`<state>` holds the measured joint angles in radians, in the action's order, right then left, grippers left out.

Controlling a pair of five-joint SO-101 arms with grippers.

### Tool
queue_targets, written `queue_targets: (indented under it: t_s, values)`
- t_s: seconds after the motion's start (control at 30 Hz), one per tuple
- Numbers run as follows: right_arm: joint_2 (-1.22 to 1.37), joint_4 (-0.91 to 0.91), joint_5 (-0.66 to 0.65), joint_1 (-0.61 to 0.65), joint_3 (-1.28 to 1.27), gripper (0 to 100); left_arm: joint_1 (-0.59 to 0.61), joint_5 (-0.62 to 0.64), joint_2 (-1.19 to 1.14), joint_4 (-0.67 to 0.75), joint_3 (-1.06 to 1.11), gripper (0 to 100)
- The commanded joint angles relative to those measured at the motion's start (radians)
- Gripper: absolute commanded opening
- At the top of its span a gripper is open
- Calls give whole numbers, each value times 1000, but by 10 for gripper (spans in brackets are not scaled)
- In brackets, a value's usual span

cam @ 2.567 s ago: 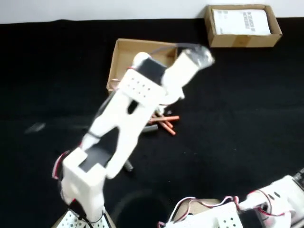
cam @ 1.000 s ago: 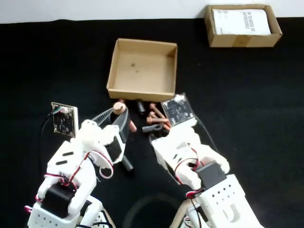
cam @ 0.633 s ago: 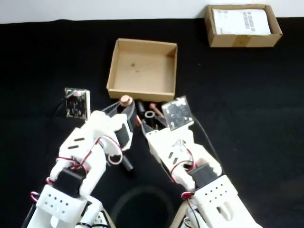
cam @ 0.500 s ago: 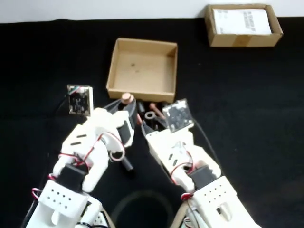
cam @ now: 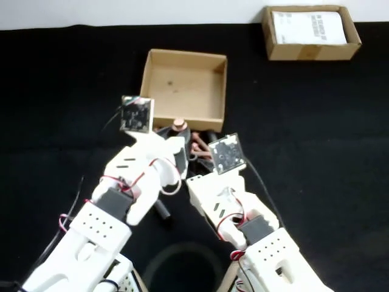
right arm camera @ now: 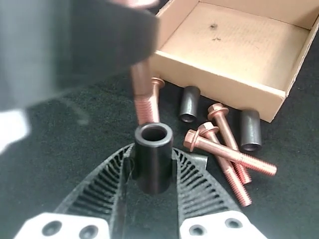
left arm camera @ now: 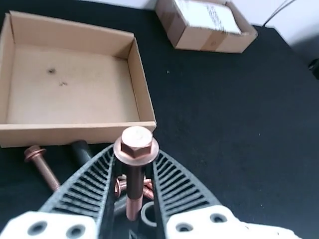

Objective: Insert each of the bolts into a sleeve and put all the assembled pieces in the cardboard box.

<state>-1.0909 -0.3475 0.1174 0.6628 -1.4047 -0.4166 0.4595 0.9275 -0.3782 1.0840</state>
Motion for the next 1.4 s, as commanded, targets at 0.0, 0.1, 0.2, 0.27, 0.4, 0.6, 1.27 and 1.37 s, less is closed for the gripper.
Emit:
queue_targets:
  t_s: [0.0,0.1,0.2,0.27,0.4,0.6,1.27,1.37]
  values:
    - [2,22,9,13,12,7,-28,3,-47,25,-93,9]
    - [2,22,9,12,10,7,-28,3,-73,21,-151,9]
    - [2,22,9,10,4,7,-22,-5,-76,17,-214,9]
    - [2,22,9,10,2,7,-22,-74,-76,-6,-242,9]
    - [2,22,8,10,2,7,-22,-143,-74,-89,-269,9]
    - [2,22,8,8,4,7,-24,-143,-74,-137,-245,9]
    - [2,105,2,-77,10,7,-61,-141,-74,-166,-196,9]
    - [2,107,2,-91,13,7,-62,-141,-74,-189,-194,9]
